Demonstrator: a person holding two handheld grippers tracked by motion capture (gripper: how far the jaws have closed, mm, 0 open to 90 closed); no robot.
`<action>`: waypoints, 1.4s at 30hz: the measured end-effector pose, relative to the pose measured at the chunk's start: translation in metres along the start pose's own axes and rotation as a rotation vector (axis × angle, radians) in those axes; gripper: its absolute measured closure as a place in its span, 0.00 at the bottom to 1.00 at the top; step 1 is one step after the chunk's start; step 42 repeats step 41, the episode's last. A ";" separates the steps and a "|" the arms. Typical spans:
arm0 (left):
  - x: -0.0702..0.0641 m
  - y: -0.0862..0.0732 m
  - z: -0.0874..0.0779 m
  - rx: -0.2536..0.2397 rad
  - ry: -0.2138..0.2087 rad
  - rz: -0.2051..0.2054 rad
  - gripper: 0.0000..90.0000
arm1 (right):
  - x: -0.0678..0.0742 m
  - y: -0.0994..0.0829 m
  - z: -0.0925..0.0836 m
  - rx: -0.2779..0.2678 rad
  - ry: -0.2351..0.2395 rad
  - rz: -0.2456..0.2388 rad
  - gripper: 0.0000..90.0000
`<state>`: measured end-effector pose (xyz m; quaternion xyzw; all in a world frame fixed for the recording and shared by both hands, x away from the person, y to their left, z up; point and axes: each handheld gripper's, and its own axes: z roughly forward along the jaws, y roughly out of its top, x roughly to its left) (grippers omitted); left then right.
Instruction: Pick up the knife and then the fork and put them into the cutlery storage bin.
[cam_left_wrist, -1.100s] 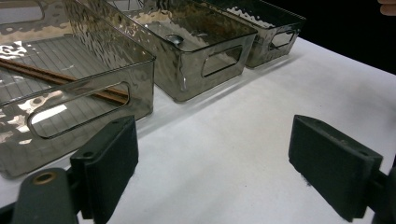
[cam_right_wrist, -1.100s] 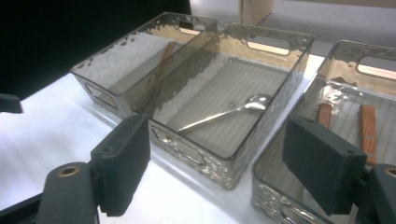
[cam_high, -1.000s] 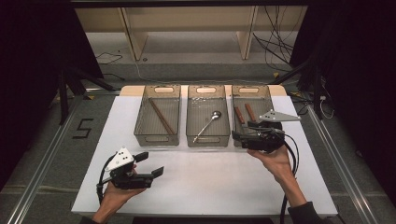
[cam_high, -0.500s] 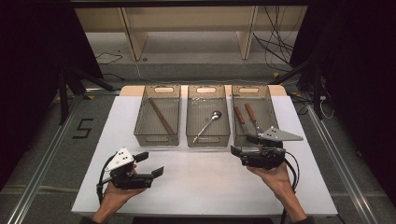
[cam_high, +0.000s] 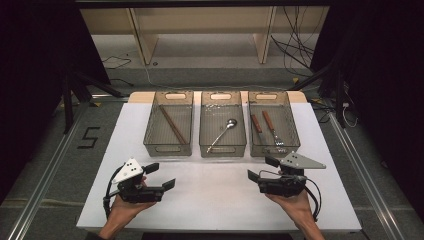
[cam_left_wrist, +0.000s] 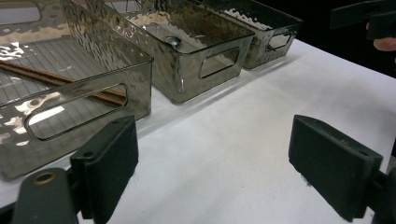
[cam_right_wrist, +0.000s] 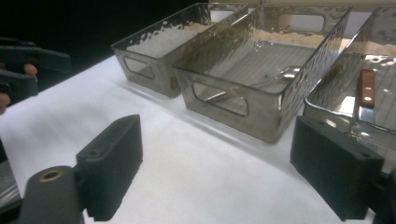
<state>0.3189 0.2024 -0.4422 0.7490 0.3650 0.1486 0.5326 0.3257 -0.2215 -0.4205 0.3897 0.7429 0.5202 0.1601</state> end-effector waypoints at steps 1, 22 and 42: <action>0.000 0.000 0.000 0.000 0.000 0.001 0.17 | 0.001 -0.002 0.000 -0.003 -0.007 -0.002 0.18; -0.001 0.000 0.000 0.001 -0.009 0.001 0.17 | 0.002 -0.027 -0.012 -0.012 -0.035 0.022 0.15; -0.001 -0.001 0.000 0.003 -0.007 0.000 0.17 | 0.003 -0.027 -0.012 -0.022 -0.030 0.014 0.16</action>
